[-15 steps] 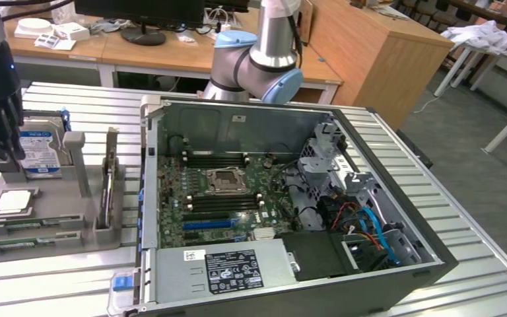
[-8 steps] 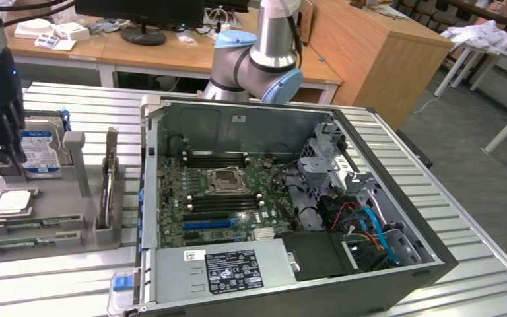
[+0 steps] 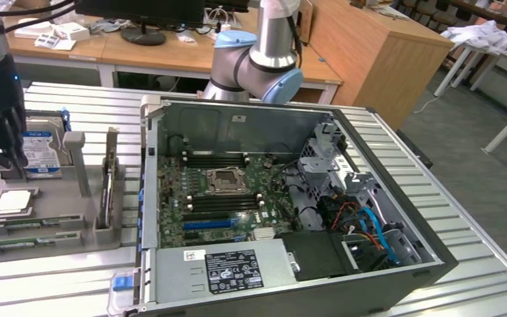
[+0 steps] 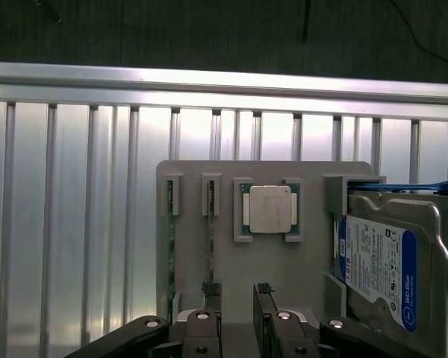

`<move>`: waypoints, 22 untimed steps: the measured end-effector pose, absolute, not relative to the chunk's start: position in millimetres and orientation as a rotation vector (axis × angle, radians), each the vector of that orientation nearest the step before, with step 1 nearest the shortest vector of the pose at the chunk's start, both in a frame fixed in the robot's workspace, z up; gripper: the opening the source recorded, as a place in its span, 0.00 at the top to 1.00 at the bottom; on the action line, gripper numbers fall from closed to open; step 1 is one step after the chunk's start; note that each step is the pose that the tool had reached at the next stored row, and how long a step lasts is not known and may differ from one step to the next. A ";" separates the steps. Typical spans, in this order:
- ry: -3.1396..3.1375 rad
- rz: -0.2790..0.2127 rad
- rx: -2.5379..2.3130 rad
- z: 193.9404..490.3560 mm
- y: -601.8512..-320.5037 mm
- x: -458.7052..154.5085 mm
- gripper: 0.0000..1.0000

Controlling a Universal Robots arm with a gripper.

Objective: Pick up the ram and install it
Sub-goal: 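Pick up the ram and move it above insertion slot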

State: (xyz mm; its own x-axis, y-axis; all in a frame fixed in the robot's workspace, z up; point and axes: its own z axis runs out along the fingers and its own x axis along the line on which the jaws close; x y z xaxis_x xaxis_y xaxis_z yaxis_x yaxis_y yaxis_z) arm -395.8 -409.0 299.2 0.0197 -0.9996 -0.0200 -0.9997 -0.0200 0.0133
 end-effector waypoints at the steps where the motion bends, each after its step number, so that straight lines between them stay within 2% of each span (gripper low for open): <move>1: 2.196 0.037 -2.240 298.5 -409.0 -395.8 0.69; 22: 2.196 0.037 -2.240 291.4 -410.2 -395.8 0.69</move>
State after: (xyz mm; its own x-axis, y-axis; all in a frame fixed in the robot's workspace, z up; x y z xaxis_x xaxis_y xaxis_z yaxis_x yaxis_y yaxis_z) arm -395.8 -410.2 291.4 0.0197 -0.9996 -0.0201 -0.9997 -0.0200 0.0131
